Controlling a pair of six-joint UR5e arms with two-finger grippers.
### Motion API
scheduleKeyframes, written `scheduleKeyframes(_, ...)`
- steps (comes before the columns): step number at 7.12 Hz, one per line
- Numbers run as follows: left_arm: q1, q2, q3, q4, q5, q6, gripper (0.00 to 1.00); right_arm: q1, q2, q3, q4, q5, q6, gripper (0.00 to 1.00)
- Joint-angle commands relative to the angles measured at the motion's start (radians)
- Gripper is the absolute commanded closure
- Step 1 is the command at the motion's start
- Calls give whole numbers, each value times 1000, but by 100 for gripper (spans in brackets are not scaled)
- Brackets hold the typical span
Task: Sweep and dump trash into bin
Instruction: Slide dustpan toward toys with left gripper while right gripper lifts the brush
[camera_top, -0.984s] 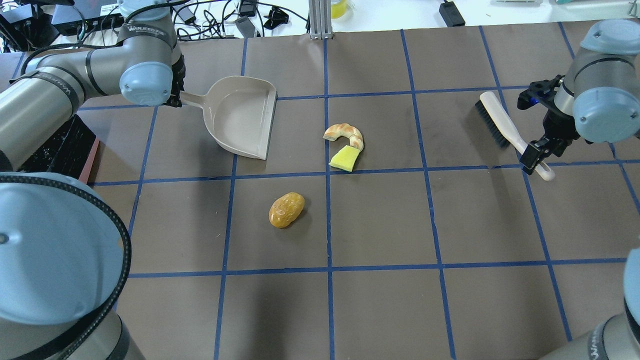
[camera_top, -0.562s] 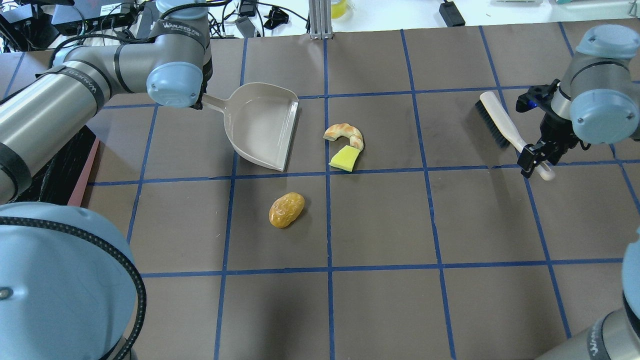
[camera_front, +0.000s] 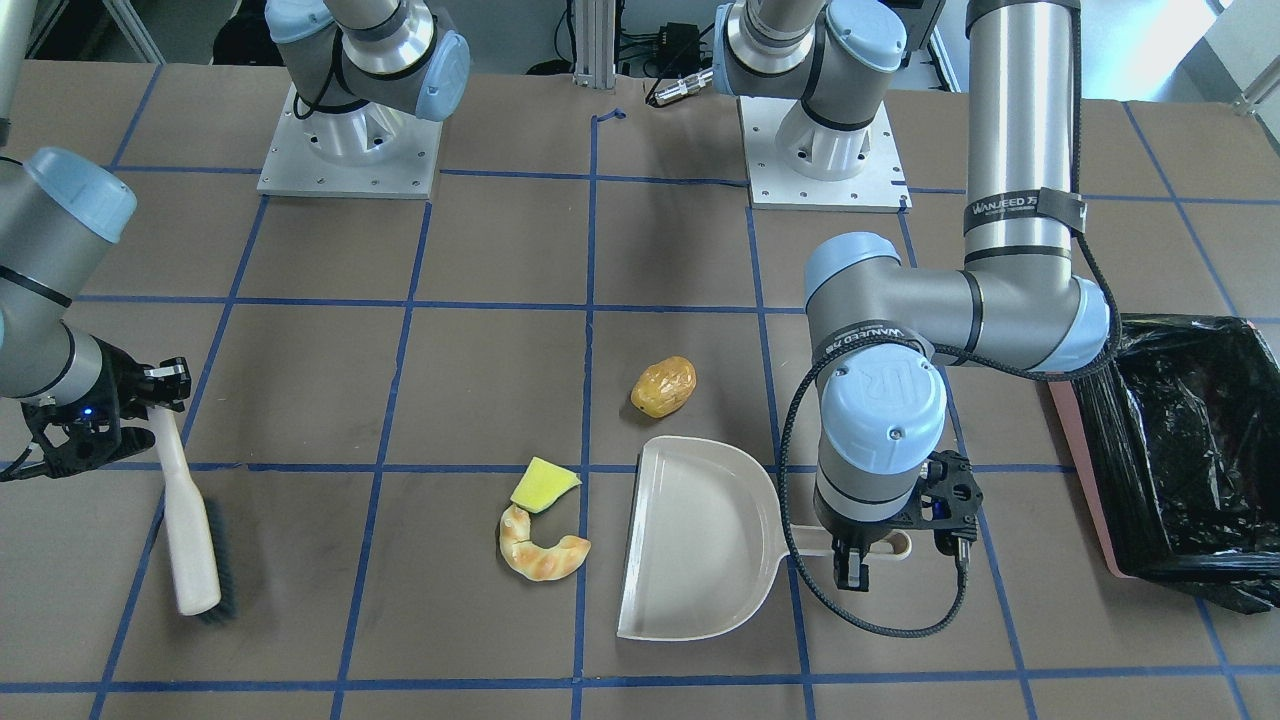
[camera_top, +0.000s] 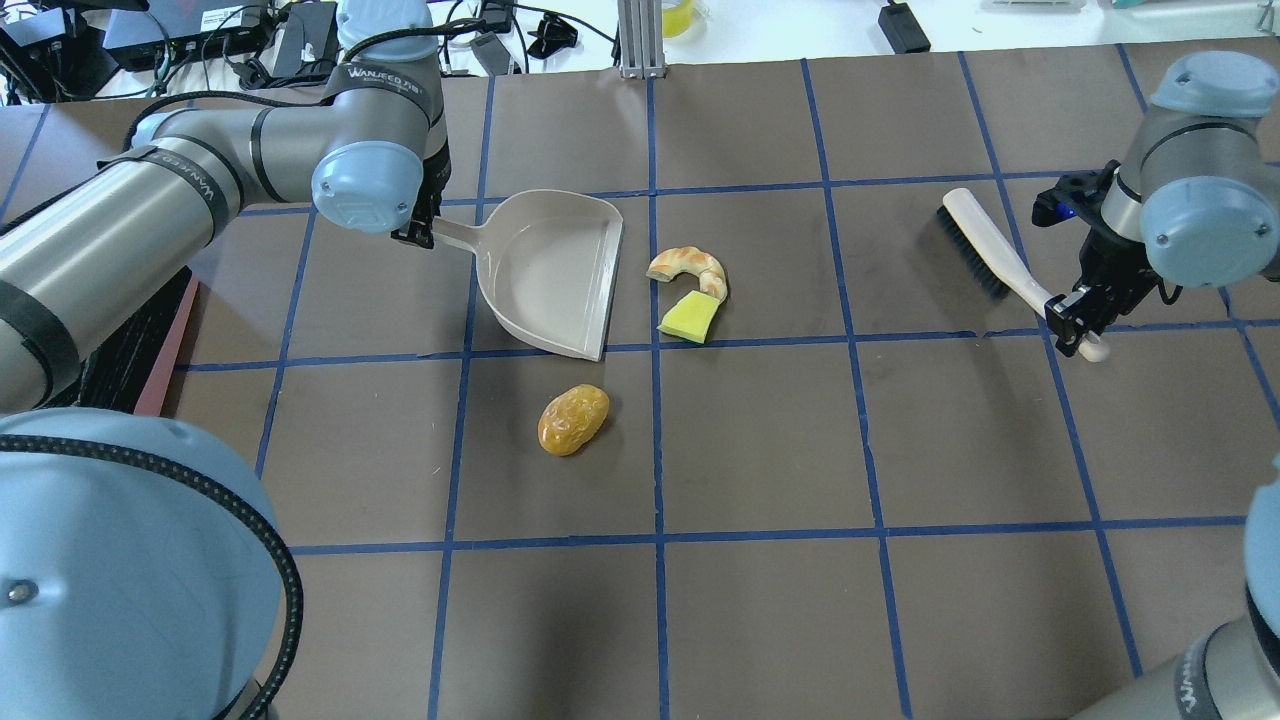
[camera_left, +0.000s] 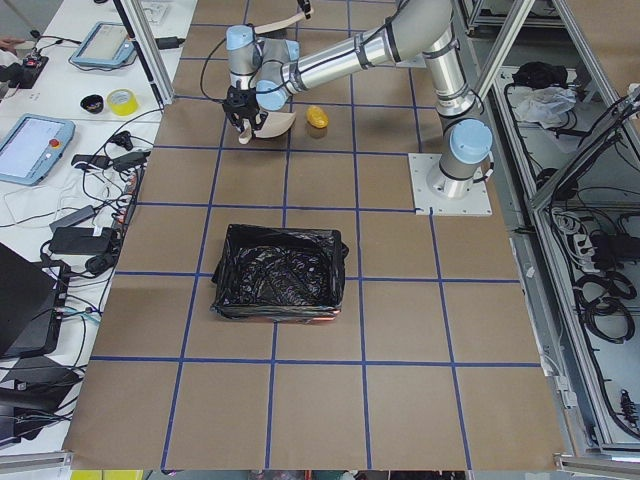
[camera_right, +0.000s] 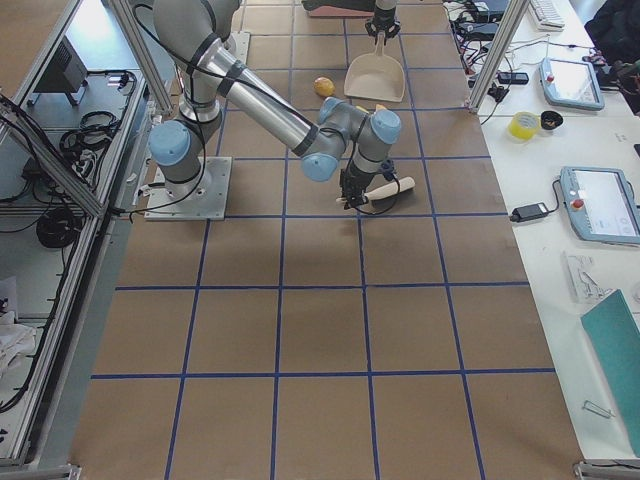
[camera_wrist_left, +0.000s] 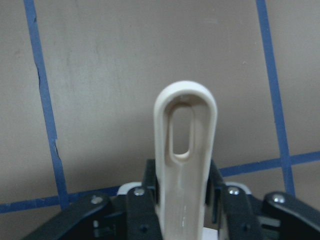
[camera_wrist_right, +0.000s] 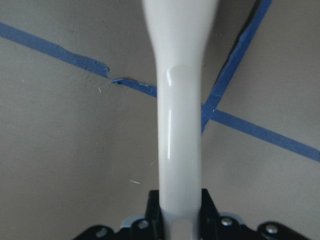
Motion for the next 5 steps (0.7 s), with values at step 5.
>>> scheduleKeyframes(5, -1, -1, 3, -5, 16, -2, 100, 176, -95, -6, 163, 81, 392, 98)
